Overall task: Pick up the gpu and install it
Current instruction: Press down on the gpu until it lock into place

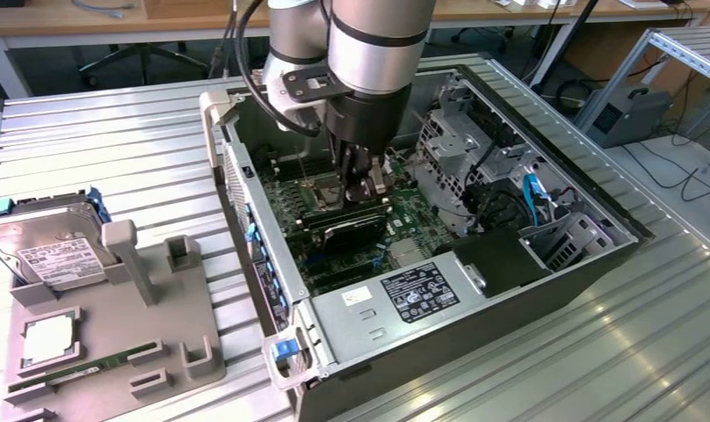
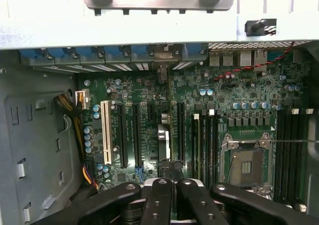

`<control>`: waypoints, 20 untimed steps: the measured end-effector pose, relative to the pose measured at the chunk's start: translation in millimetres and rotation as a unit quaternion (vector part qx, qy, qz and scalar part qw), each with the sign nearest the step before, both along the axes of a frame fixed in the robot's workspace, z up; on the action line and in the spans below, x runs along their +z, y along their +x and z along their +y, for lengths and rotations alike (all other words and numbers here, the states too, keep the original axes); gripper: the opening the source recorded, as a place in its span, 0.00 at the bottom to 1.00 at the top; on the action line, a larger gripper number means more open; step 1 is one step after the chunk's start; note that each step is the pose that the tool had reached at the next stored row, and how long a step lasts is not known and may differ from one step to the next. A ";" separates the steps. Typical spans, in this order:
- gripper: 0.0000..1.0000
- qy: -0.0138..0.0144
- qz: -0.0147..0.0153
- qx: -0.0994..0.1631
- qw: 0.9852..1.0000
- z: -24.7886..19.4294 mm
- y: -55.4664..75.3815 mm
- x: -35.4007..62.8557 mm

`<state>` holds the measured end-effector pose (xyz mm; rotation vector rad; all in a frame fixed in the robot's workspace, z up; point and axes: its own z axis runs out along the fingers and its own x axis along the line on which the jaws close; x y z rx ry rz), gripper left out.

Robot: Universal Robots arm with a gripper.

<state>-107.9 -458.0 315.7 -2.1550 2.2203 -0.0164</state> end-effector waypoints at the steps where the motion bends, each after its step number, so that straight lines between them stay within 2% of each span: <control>1: 0.11 0.000 0.000 0.000 1.000 0.0 0.0 -1.8; 9: 0.11 -0.001 0.000 0.000 1.000 0.0 0.0 -21.4; 20: 0.11 -0.001 0.000 0.000 1.000 0.0 0.0 -21.9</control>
